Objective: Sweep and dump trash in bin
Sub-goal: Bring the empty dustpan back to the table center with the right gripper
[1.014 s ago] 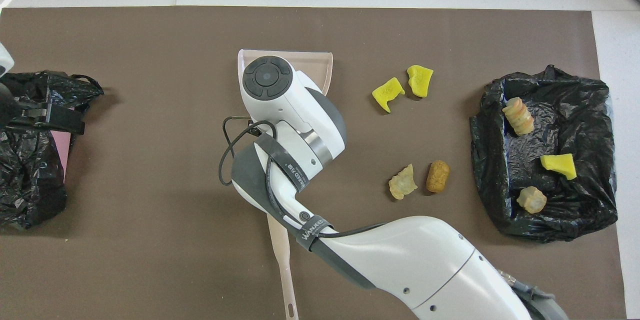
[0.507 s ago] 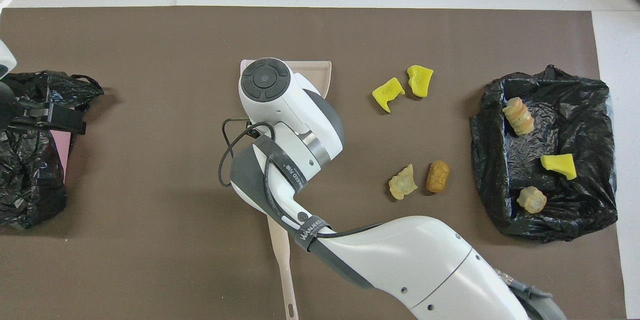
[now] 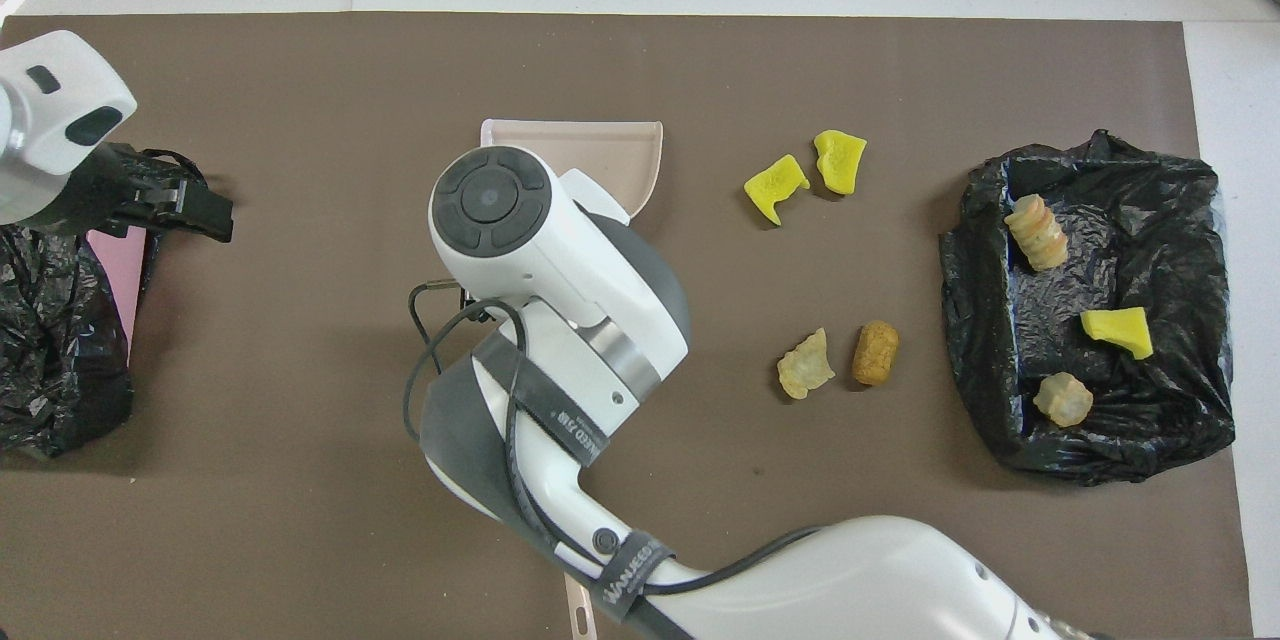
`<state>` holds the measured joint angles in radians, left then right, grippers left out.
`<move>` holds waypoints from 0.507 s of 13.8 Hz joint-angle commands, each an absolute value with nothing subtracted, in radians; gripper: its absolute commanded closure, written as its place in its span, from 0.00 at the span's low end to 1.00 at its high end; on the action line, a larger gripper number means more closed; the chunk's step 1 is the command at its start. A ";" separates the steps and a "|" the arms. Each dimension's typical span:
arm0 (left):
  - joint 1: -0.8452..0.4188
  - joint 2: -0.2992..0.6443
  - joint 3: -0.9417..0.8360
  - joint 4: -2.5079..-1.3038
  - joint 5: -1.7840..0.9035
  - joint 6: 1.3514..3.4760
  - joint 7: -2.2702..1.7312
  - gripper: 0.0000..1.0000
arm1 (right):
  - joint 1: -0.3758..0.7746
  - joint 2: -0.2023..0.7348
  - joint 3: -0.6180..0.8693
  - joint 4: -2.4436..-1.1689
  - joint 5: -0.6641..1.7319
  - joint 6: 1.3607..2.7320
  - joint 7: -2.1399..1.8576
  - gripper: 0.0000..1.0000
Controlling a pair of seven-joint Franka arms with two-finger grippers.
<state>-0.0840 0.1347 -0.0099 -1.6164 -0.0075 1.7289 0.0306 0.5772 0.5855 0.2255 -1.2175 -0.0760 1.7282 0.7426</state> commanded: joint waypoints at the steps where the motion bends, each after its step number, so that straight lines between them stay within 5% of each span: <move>1: -0.117 0.213 -0.026 -1.609 -0.006 1.811 0.032 0.00 | 0.580 0.341 0.248 -1.550 -0.038 1.775 0.758 0.03; 5: -0.152 0.296 -0.081 -1.618 -0.006 1.914 -0.021 0.00 | 0.632 0.181 0.267 -1.777 0.024 1.816 0.750 0.03; 7: -0.199 0.301 -0.083 -1.641 -0.005 1.953 -0.096 0.00 | 0.643 0.089 0.270 -1.967 0.081 1.979 0.749 0.03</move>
